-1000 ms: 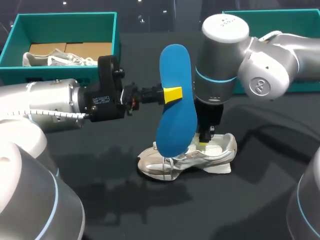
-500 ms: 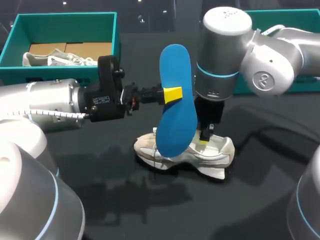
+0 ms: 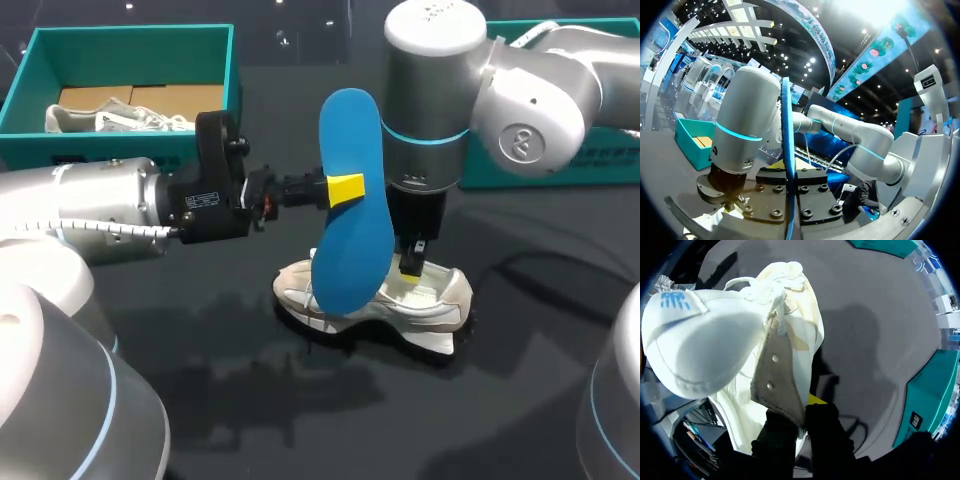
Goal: Take the shoe out of the shoebox, open the shoe tongue, remove and reinsert the insole, then place the shoe into the shoebox
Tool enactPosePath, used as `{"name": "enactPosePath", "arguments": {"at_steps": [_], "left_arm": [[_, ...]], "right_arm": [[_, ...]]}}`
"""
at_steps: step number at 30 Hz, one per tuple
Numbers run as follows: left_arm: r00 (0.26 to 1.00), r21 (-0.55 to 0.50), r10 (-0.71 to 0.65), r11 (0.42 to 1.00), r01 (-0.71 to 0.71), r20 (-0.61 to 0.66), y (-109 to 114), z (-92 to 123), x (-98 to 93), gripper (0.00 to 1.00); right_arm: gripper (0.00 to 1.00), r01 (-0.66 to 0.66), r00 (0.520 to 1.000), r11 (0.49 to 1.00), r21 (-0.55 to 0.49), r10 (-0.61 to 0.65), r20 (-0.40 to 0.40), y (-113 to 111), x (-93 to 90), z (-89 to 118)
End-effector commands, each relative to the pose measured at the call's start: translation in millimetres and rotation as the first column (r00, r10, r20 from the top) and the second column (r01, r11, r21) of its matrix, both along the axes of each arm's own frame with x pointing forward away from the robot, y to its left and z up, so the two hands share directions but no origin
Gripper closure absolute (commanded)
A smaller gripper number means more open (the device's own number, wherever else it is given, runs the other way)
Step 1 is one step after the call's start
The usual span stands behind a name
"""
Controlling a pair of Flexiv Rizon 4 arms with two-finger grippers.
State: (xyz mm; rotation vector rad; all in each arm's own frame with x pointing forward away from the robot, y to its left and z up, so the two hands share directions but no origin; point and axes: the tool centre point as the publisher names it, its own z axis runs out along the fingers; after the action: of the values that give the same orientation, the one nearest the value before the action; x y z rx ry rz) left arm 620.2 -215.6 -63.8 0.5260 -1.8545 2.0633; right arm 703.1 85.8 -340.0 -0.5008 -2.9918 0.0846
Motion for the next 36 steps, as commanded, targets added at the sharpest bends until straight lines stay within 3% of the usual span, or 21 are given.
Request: {"name": "enactPosePath", "arguments": {"at_steps": [1,2,3,5,9,17,27,36], "left_arm": [[1.000,-0.002,0.002,1.000,-0.002,0.000,-3.5,-1.2,0.3,1.00],[1.000,-0.002,0.002,1.000,-0.002,0.000,-3.5,-1.2,0.3,1.00],[1.000,-0.002,0.002,1.000,-0.002,0.000,-3.5,-1.2,0.3,1.00],[1.000,-0.002,0.002,1.000,-0.002,0.000,-3.5,-1.2,0.3,1.00],[1.000,-0.002,0.002,1.000,-0.002,0.000,-3.5,-1.2,0.3,1.00],[1.000,-0.002,0.002,1.000,-0.002,0.000,-3.5,-1.2,0.3,1.00],[1.000,-0.002,0.002,1.000,-0.002,0.000,-3.5,-1.2,0.3,1.00],[1.000,-0.002,0.002,1.000,-0.002,0.000,-3.5,-1.2,0.3,1.00]], "right_arm": [[1.00,0.000,1.000,1.000,-0.001,0.000,0.001,0.7,-0.1,-0.2],[1.00,0.000,1.000,1.000,-0.001,0.000,0.001,0.7,-0.1,-0.2],[1.00,0.092,0.996,0.996,-0.008,-0.092,-0.012,2.2,-0.3,-1.2],[1.00,0.184,0.983,0.979,0.090,-0.182,-0.032,2.4,-6.4,0.9],[1.00,0.350,0.937,0.924,0.151,-0.347,-0.051,-2.6,-18.9,6.1],[1.00,0.617,0.786,0.773,0.147,-0.615,-0.062,-8.3,-31.3,-0.1],[1.00,0.751,0.654,0.639,0.168,-0.754,-0.054,-3.1,-35.8,-2.2],[1.00,0.803,0.587,0.575,0.154,-0.808,-0.042,8.1,-35.9,-10.1]]}}
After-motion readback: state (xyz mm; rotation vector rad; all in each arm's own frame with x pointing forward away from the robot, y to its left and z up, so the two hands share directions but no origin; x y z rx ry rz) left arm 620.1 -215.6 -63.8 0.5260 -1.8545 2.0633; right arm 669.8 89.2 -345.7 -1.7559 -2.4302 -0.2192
